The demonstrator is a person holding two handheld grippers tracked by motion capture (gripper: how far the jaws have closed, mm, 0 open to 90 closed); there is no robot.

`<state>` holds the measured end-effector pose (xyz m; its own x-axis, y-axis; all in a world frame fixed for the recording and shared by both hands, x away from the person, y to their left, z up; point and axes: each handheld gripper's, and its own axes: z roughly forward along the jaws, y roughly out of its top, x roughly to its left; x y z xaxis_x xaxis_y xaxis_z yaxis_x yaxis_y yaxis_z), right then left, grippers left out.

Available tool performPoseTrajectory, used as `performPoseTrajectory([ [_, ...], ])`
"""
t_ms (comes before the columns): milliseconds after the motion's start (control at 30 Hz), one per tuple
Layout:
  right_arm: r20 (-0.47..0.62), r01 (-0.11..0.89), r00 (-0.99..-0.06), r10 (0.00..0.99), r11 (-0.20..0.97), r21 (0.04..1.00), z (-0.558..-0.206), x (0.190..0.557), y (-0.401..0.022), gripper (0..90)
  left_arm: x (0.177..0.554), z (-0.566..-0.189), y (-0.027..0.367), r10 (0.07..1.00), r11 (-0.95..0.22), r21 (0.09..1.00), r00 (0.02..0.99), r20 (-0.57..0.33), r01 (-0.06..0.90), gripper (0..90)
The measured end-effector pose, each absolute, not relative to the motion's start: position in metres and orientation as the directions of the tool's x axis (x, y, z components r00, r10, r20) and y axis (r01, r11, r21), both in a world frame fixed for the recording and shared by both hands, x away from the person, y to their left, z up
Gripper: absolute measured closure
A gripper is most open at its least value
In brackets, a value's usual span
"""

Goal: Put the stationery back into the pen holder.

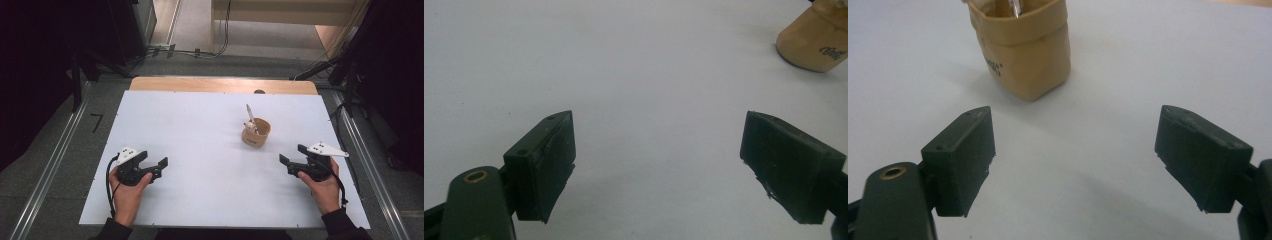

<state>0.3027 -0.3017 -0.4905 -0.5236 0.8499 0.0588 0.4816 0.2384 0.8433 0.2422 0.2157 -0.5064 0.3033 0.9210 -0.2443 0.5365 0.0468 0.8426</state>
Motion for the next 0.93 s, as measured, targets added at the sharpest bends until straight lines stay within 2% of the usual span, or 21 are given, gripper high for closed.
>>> performPoseTrajectory([
  [933, 0.048, 0.508, -0.42, 0.906, 0.191, 0.84, -0.491, 0.263, -0.351, 14.8, 0.234, -0.506, 0.221, 0.923, 0.062, 0.845, 0.29, -0.251, 0.532, 15.6],
])
